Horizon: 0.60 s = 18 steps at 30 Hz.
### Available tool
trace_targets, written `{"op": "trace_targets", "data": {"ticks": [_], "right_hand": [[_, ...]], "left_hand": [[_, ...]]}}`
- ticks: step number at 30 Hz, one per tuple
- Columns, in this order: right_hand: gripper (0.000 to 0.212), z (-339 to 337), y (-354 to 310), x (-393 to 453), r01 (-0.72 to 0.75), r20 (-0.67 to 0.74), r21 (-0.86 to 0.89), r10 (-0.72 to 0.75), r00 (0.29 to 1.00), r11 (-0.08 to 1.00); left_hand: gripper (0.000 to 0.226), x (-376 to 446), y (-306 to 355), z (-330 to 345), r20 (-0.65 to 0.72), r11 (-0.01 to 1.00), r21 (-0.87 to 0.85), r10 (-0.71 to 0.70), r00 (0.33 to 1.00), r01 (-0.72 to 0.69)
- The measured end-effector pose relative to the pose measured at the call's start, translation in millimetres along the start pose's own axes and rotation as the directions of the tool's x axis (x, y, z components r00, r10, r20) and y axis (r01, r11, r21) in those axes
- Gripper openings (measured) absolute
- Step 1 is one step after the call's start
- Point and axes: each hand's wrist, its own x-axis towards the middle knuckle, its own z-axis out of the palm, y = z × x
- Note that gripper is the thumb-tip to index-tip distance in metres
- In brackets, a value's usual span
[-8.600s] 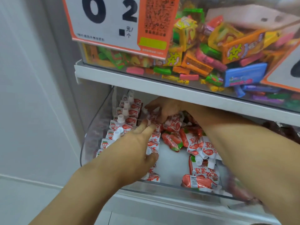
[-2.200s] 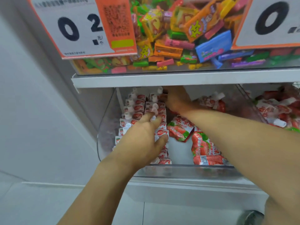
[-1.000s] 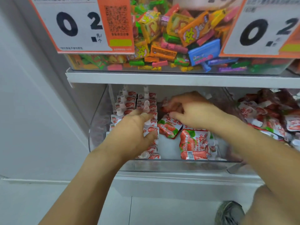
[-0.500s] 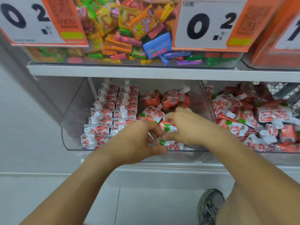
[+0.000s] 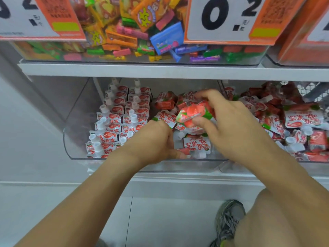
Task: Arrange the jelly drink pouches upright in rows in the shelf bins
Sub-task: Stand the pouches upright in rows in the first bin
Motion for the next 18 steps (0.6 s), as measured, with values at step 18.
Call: {"op": "trace_targets", "data": {"ticks": [18], "right_hand": [[0.035, 0, 39, -28, 0.014, -0.201, 0.632, 0.147, 0.969, 0.775]], "left_hand": [[0.026, -17, -9, -17, -0.128, 0.768, -0.630, 0.047, 0.991, -0.118]]}}
